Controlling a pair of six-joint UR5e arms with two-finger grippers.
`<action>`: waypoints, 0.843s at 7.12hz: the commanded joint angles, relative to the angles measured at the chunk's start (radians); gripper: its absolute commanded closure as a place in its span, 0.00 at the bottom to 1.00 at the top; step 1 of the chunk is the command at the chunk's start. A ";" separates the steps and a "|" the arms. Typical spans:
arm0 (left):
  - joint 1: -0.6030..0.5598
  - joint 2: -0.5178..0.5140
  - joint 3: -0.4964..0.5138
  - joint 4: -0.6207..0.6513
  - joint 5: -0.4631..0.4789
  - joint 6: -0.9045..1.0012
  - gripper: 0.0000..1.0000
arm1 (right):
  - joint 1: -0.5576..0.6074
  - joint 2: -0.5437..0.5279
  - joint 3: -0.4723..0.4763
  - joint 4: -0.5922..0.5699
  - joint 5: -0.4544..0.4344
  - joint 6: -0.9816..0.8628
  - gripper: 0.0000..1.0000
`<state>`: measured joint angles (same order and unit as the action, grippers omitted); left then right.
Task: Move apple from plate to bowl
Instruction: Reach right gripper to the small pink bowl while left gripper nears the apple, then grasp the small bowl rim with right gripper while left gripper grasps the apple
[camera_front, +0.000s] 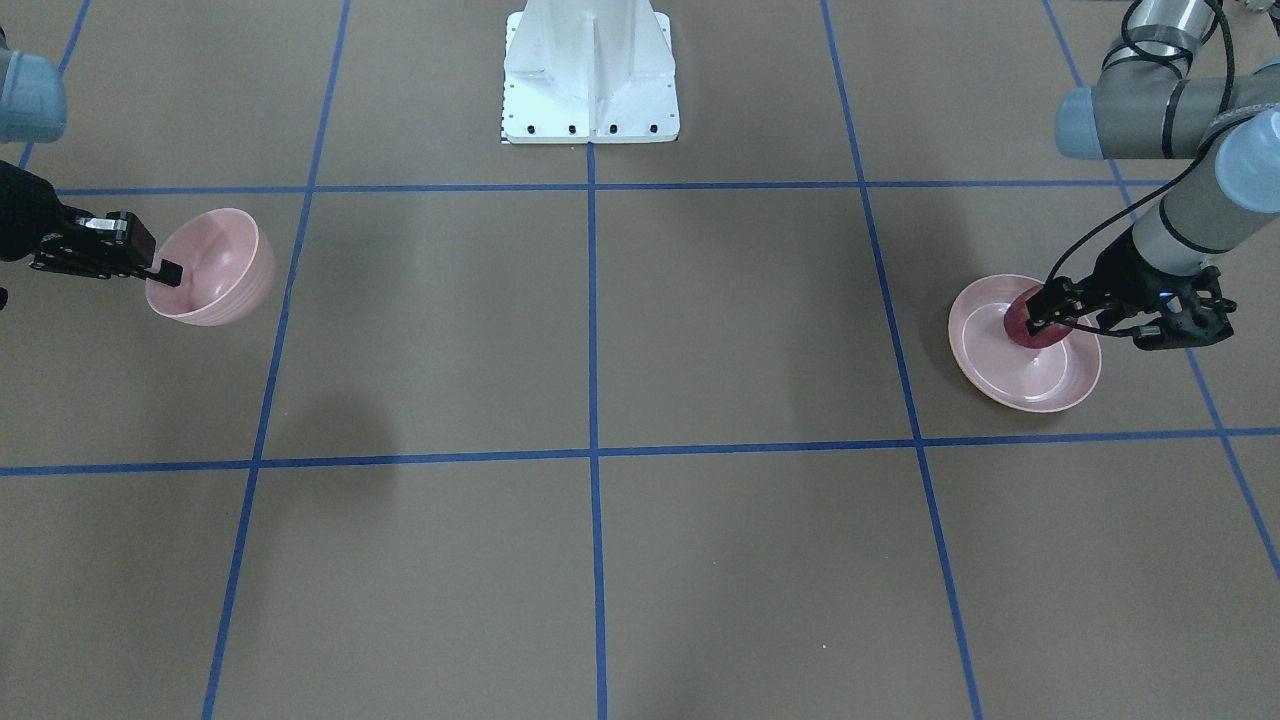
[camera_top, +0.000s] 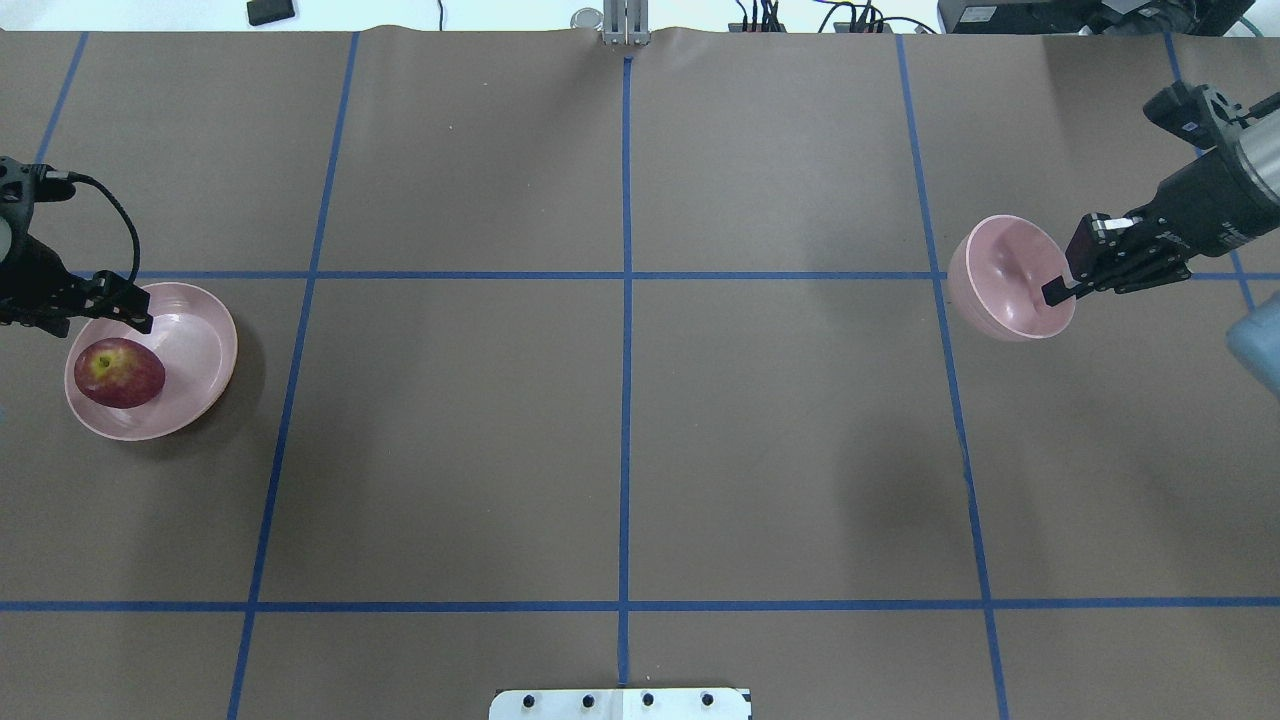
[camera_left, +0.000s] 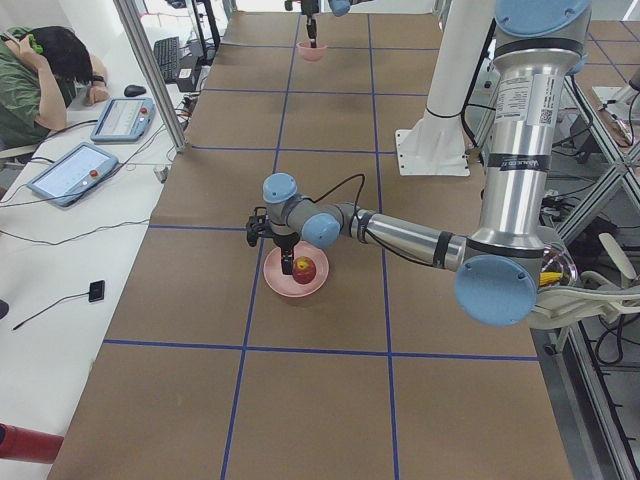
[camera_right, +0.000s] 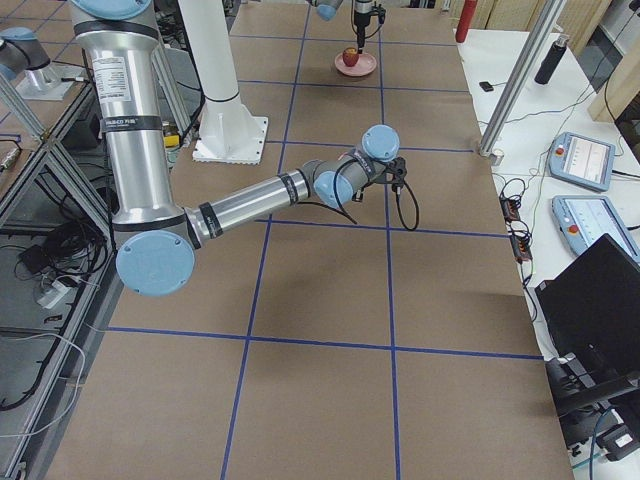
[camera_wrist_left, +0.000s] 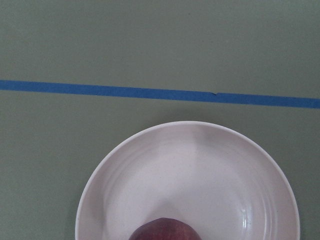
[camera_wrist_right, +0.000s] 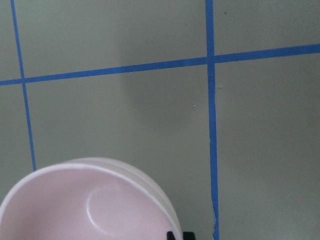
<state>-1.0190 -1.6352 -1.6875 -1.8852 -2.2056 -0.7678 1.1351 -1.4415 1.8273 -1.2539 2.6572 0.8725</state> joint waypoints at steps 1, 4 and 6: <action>0.032 0.002 0.008 0.000 0.021 -0.001 0.02 | 0.000 0.016 0.003 -0.007 0.000 0.013 1.00; 0.049 0.018 0.022 0.000 0.032 0.008 0.02 | -0.001 0.030 0.001 -0.007 0.000 0.031 1.00; 0.060 0.025 0.025 -0.003 0.040 0.008 0.02 | -0.011 0.032 0.003 -0.007 -0.012 0.033 1.00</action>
<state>-0.9668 -1.6142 -1.6650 -1.8867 -2.1679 -0.7593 1.1287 -1.4107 1.8287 -1.2609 2.6526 0.9038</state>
